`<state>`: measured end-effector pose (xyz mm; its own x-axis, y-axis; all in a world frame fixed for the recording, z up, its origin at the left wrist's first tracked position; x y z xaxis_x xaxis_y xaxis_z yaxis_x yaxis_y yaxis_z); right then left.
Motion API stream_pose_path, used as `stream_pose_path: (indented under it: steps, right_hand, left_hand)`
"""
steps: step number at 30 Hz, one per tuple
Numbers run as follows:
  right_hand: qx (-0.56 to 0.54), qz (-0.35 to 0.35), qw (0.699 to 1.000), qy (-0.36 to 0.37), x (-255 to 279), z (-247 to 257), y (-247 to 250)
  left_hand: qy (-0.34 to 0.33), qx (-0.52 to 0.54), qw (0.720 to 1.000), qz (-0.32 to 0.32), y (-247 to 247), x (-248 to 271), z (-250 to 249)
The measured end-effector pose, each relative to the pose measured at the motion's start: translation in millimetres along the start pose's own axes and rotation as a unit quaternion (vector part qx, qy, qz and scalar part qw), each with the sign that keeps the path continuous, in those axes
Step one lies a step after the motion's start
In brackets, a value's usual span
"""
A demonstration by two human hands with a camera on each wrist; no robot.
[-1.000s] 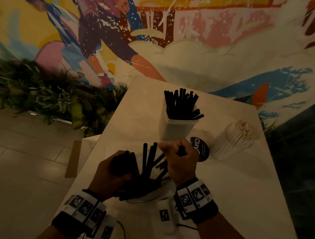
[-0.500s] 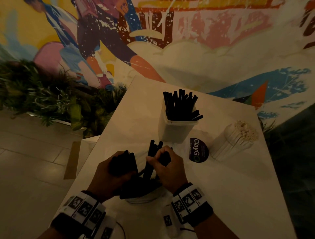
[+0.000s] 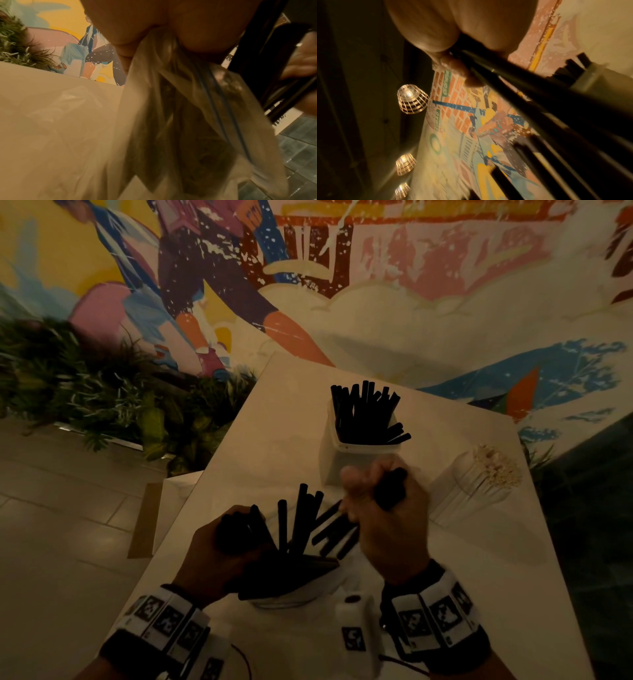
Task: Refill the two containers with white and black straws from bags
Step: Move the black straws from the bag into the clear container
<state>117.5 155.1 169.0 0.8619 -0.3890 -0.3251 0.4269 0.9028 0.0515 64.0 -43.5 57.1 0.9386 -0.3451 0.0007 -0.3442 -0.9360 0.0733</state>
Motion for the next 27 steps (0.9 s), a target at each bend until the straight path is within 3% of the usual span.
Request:
stream_pose_path:
  steps: [3, 5, 8, 13, 15, 23, 25, 27]
  right_hand:
    - [-0.056, -0.071, 0.994, 0.059, -14, 44, 24]
    - [-0.091, -0.078, 0.984, 0.128, -26, 71, 39]
    - [-0.039, -0.114, 0.971, 0.208, -42, 99, 63]
    - [-0.028, -0.272, 0.948, 0.164, -73, 104, 89]
    - [-0.018, -0.296, 0.945, 0.140, -89, 91, 87]
    - [0.124, -0.262, 0.957, -0.015, -128, -28, 76]
    - [0.195, -0.245, 0.949, -0.030, -133, -43, 78]
    - [0.331, -0.203, 0.921, -0.042, -138, -51, 77]
  left_hand:
    - [0.004, 0.015, 1.000, -0.010, 0, 2, -4]
    - [0.004, 0.014, 1.000, -0.013, 1, 2, -5]
    - [0.006, 0.004, 1.000, -0.015, 1, 1, 0]
    - [0.007, -0.029, 0.999, -0.022, 2, 4, -1]
    - [0.018, -0.012, 1.000, -0.023, 1, 4, -3]
    - [0.015, -0.027, 0.999, -0.034, 3, 7, 0]
    - [0.020, -0.023, 0.999, -0.036, 3, 8, 1]
    - [0.026, -0.015, 0.998, -0.048, 5, 8, 2]
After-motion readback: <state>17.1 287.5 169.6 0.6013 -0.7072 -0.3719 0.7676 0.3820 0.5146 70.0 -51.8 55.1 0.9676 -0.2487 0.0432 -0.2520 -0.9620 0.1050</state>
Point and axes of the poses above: each hand's wrist, its own x-axis away from the middle knuckle, its own y-axis out of the back of the hand, z = x × y, the point moved 9 cm from there along -x, towards the middle knuckle, and after that the axes turned 7 degrees about x, right-handed, at the moved point
